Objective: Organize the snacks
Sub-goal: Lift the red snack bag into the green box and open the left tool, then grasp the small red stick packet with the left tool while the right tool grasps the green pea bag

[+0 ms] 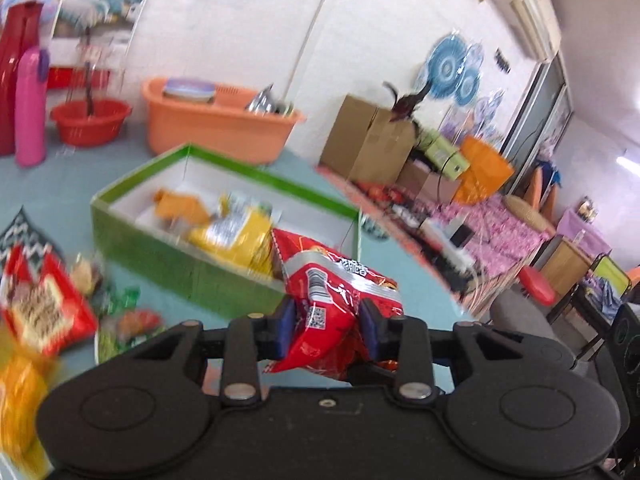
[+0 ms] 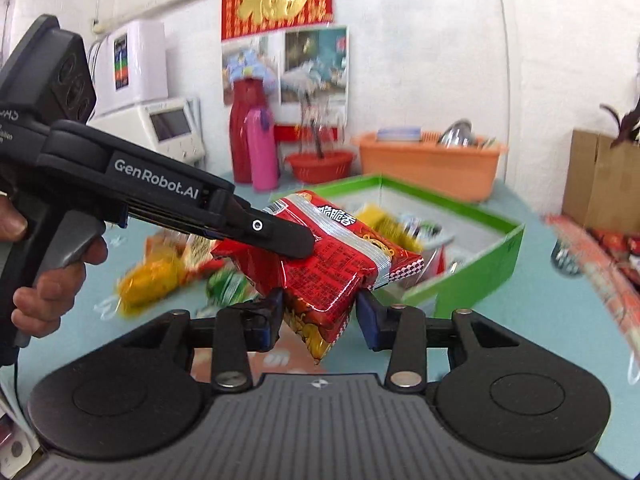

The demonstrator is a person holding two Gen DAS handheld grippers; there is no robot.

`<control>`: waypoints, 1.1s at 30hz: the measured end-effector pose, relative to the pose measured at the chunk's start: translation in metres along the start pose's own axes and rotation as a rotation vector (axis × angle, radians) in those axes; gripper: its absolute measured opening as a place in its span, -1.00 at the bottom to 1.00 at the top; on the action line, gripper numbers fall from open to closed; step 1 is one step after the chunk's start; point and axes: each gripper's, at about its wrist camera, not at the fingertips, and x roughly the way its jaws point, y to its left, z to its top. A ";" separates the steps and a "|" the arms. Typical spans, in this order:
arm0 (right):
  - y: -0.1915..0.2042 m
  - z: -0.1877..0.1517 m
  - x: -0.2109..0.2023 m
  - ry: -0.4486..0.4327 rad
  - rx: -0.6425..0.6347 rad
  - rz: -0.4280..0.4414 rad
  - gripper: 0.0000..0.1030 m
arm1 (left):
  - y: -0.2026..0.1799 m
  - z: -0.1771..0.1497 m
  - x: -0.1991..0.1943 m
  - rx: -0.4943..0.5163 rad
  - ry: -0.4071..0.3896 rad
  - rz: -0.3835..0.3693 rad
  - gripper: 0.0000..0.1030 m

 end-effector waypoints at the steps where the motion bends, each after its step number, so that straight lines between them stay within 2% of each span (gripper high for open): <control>1: -0.004 0.006 0.001 -0.019 -0.008 -0.016 0.34 | -0.002 0.009 0.005 0.009 -0.015 -0.012 0.57; 5: -0.026 0.024 0.015 -0.062 -0.006 -0.056 0.34 | -0.001 0.033 0.029 0.008 -0.039 -0.046 0.57; 10: -0.055 0.029 0.033 -0.074 0.022 -0.089 0.33 | 0.009 0.052 0.069 -0.008 -0.020 -0.073 0.57; 21: -0.095 0.020 0.081 -0.010 0.079 -0.124 0.33 | 0.037 0.068 0.142 -0.038 0.070 -0.070 0.57; 22: -0.098 0.019 0.085 -0.004 0.078 -0.126 0.33 | 0.039 0.068 0.147 -0.038 0.075 -0.065 0.60; 23: -0.099 0.018 0.088 -0.004 0.074 -0.126 0.34 | 0.041 0.068 0.150 -0.036 0.077 -0.058 0.72; 25: -0.101 0.017 0.095 0.000 0.058 -0.124 0.45 | 0.041 0.069 0.155 -0.022 0.071 -0.008 1.00; 26: -0.100 0.016 0.098 0.008 0.042 -0.132 0.77 | 0.041 0.068 0.155 -0.012 0.061 0.016 1.00; 27: -0.099 0.015 0.100 0.014 0.021 -0.148 1.00 | 0.041 0.067 0.153 -0.006 0.049 0.020 1.00; 30: -0.091 0.012 0.098 -0.003 -0.045 -0.173 1.00 | 0.038 0.067 0.145 -0.002 0.049 0.005 1.00; 33: -0.085 0.015 0.087 -0.019 -0.044 -0.168 1.00 | 0.033 0.066 0.130 0.014 0.044 0.012 1.00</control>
